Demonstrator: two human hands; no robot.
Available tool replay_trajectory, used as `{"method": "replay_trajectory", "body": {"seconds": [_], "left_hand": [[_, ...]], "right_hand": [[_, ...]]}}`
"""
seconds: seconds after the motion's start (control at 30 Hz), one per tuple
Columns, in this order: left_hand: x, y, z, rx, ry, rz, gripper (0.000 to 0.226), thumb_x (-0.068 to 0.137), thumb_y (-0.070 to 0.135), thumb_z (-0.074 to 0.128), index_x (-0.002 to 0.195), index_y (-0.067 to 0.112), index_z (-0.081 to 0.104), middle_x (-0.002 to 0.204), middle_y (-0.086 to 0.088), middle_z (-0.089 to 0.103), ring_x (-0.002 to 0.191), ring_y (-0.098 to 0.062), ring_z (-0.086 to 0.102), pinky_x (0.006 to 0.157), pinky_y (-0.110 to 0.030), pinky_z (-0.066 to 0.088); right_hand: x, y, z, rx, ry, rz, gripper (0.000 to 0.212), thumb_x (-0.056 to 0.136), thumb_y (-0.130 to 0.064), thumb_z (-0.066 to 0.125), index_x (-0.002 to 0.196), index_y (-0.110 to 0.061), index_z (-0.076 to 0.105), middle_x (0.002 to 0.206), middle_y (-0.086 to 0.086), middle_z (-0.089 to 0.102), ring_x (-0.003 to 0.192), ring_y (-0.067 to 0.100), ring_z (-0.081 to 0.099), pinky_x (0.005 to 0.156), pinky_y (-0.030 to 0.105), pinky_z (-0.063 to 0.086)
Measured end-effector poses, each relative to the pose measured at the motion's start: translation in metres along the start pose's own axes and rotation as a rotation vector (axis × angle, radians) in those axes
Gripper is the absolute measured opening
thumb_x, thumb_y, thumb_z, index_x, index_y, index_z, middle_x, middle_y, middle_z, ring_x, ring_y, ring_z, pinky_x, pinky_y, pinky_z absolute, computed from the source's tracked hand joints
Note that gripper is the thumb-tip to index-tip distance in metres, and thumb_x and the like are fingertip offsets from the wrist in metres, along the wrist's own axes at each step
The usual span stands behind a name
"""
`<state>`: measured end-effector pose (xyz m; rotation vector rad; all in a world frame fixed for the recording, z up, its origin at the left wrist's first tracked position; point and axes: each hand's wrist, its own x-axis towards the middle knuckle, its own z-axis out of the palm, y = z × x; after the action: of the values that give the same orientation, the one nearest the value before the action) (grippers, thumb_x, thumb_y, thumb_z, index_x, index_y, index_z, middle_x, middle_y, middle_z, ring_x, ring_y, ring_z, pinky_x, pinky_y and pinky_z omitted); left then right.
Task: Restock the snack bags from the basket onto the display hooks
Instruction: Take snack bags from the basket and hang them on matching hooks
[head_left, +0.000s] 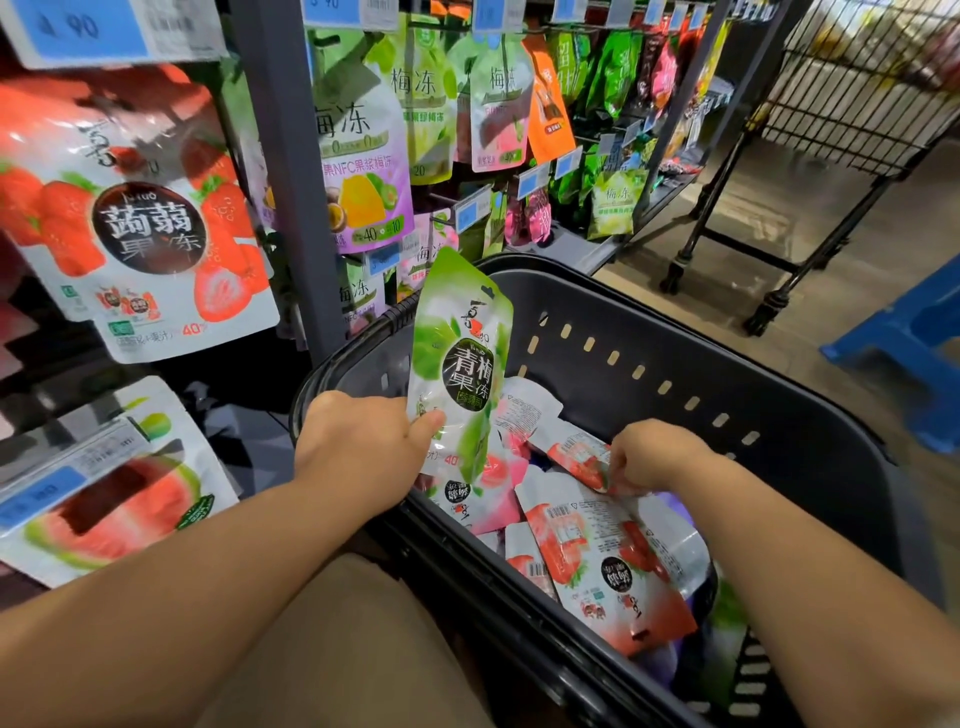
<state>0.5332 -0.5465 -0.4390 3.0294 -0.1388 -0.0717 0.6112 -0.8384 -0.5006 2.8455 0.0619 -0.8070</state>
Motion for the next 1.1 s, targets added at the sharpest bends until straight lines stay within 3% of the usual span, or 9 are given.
{"method": "replay_trajectory", "body": {"seconds": [0.13,0.3,0.4,0.53,0.67,0.8,0.93,1.0,1.1], "left_hand": [[0.0,0.0,-0.001,-0.012,0.009,0.006,0.051,0.106,0.046,0.016,0.066,0.022,0.037,0.071,0.001,0.053,0.094,-0.025,0.059,0.087,-0.034,0.039],[0.0,-0.004,0.001,-0.072,0.044,-0.003,0.052,0.104,0.049,0.02,0.065,0.022,0.04,0.063,0.003,0.05,0.074,-0.018,0.054,0.069,-0.029,0.034],[0.002,-0.004,-0.001,-0.055,0.031,-0.029,0.053,0.105,0.048,0.02,0.064,0.02,0.038,0.065,0.002,0.048,0.083,-0.023,0.052,0.076,-0.032,0.03],[0.004,-0.004,-0.003,-0.026,0.007,-0.024,0.05,0.107,0.045,0.018,0.065,0.022,0.032,0.066,0.002,0.044,0.086,-0.024,0.052,0.077,-0.031,0.029],[0.003,-0.004,-0.002,-0.018,0.018,-0.02,0.045,0.108,0.041,0.015,0.067,0.023,0.023,0.067,0.003,0.042,0.097,-0.024,0.058,0.082,-0.031,0.034],[0.003,-0.003,-0.001,-0.052,0.051,-0.014,0.047,0.108,0.042,0.016,0.065,0.023,0.025,0.066,0.002,0.042,0.092,-0.023,0.057,0.081,-0.032,0.034],[0.007,-0.013,0.009,-0.141,0.112,-0.012,0.048,0.102,0.049,0.025,0.067,0.021,0.043,0.056,0.002,0.045,0.066,-0.021,0.049,0.056,-0.022,0.028],[0.006,-0.014,0.01,-0.141,0.127,-0.012,0.048,0.101,0.05,0.027,0.068,0.021,0.045,0.055,0.002,0.044,0.064,-0.021,0.047,0.054,-0.02,0.026],[0.005,-0.009,0.005,-0.059,0.078,-0.039,0.044,0.106,0.047,0.021,0.072,0.024,0.039,0.063,0.003,0.044,0.081,-0.022,0.054,0.068,-0.029,0.034]], "right_hand": [[-0.01,0.004,-0.024,0.091,0.243,-0.026,0.01,0.088,-0.033,0.062,0.092,-0.028,0.069,0.093,-0.005,0.068,0.09,0.021,0.064,0.073,0.031,0.051],[-0.037,0.004,-0.059,0.194,0.617,-0.116,0.015,0.089,-0.018,0.06,0.099,-0.024,0.069,0.105,0.002,0.068,0.097,0.029,0.061,0.074,0.034,0.045],[-0.062,0.007,-0.076,0.186,0.738,-0.171,0.018,0.092,-0.016,0.058,0.101,-0.024,0.071,0.107,0.001,0.069,0.1,0.028,0.061,0.072,0.032,0.039],[-0.074,0.006,-0.085,0.213,0.725,-0.269,0.017,0.092,-0.02,0.061,0.099,-0.029,0.073,0.107,-0.005,0.07,0.101,0.023,0.063,0.079,0.033,0.047],[-0.055,-0.012,-0.071,0.204,0.681,-0.366,0.02,0.095,-0.026,0.06,0.111,-0.032,0.071,0.111,-0.007,0.065,0.106,0.021,0.062,0.08,0.029,0.043],[-0.049,-0.026,-0.069,0.218,0.612,-0.336,0.056,0.092,-0.029,0.064,0.142,-0.041,0.042,0.126,-0.003,0.06,0.112,0.025,0.059,0.086,0.036,0.048],[-0.055,-0.02,-0.07,0.138,0.529,-0.251,0.088,0.083,-0.022,0.07,0.149,-0.046,0.016,0.099,-0.003,0.06,0.085,0.023,0.056,0.065,0.035,0.044],[-0.057,-0.012,-0.071,0.143,0.537,-0.212,0.088,0.082,-0.016,0.068,0.15,-0.042,0.018,0.086,-0.005,0.055,0.077,0.021,0.054,0.059,0.035,0.042],[-0.058,-0.006,-0.072,0.28,0.584,-0.217,0.073,0.079,-0.018,0.072,0.14,-0.037,0.036,0.095,-0.005,0.063,0.083,0.019,0.059,0.066,0.036,0.05]]}}
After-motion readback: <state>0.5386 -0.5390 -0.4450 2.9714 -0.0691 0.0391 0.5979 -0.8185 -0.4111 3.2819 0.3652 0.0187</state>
